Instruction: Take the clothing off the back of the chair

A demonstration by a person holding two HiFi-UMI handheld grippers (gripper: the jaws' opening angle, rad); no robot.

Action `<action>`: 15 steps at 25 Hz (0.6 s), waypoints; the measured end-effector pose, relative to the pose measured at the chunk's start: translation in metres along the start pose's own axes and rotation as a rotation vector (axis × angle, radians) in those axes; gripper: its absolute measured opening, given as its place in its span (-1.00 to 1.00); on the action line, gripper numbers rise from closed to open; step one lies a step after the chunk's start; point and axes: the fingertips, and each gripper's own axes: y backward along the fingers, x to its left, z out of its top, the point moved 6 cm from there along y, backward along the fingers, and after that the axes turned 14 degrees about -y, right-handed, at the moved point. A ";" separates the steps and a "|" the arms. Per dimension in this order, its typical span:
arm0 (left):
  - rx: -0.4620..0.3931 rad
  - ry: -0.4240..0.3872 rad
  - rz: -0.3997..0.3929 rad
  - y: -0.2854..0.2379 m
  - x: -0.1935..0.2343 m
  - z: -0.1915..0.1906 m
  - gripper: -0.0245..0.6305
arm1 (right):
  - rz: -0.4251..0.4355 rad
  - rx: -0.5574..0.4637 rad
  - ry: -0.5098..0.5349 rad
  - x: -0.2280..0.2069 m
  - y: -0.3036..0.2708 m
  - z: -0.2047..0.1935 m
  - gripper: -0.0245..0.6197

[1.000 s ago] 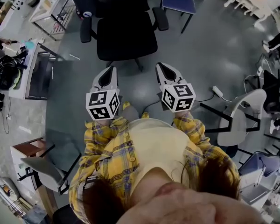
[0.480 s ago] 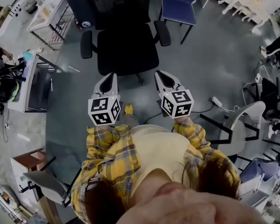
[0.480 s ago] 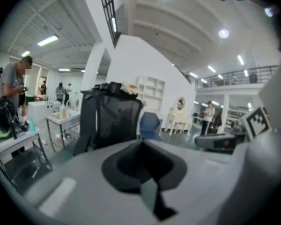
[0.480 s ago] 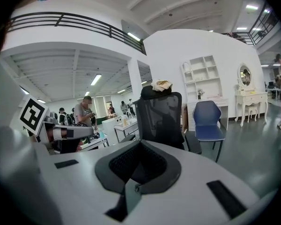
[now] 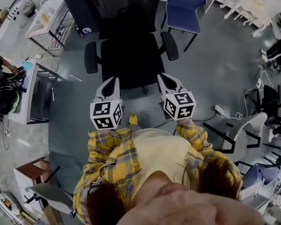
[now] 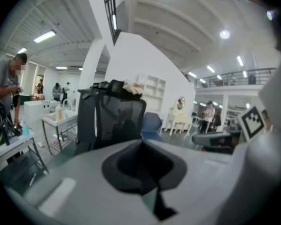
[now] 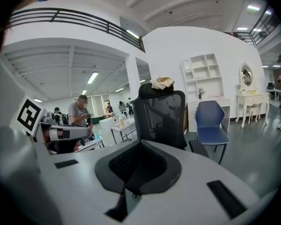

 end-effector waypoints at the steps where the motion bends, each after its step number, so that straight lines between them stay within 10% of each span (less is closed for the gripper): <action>1: 0.001 -0.002 -0.004 -0.004 0.005 0.000 -0.91 | 0.000 0.001 0.004 0.001 -0.007 0.003 -0.89; 15: -0.018 -0.051 -0.050 -0.044 0.068 0.016 -0.91 | 0.027 -0.052 0.052 0.033 -0.092 0.047 -0.88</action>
